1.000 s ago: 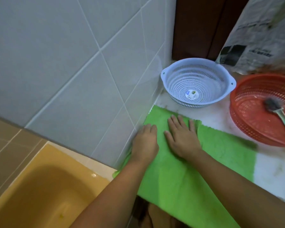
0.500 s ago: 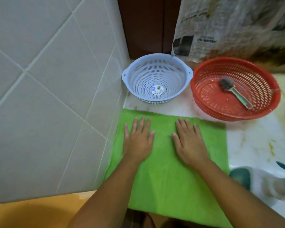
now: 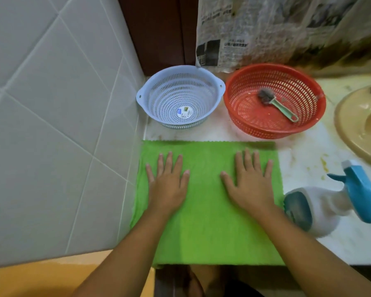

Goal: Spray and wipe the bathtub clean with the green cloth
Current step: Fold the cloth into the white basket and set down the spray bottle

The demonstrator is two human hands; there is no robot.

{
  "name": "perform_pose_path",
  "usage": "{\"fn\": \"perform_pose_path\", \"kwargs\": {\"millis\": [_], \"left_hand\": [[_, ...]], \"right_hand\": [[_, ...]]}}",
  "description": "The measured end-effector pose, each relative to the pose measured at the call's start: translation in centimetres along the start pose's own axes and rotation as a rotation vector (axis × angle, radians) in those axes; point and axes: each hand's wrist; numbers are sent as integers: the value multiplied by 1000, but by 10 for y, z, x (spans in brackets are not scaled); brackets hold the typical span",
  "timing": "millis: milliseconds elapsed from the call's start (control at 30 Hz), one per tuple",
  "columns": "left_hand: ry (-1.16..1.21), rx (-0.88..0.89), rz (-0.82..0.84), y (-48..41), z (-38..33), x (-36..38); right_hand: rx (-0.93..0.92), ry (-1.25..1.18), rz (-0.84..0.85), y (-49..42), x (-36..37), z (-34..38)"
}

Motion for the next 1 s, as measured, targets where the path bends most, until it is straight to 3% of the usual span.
{"fn": "perform_pose_path", "kwargs": {"millis": [133, 333, 767, 1000], "left_hand": [[-65, 107, 77, 58, 3, 7], [-61, 115, 119, 87, 13, 6], [-130, 125, 222, 119, 20, 6], [-188, 127, 143, 151, 42, 10]], "right_hand": [[-141, 36, 58, 68, 14, 17], [-53, 56, 70, 90, 10, 5], [-64, 78, 19, 132, 26, -28], [-70, 86, -3, 145, 31, -29]]}}
Point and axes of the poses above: each hand's wrist, its own y-axis away from the middle knuckle, its own x-axis out of the palm, z = x × y, and after that the axes turned 2 degrees about y, right-handed
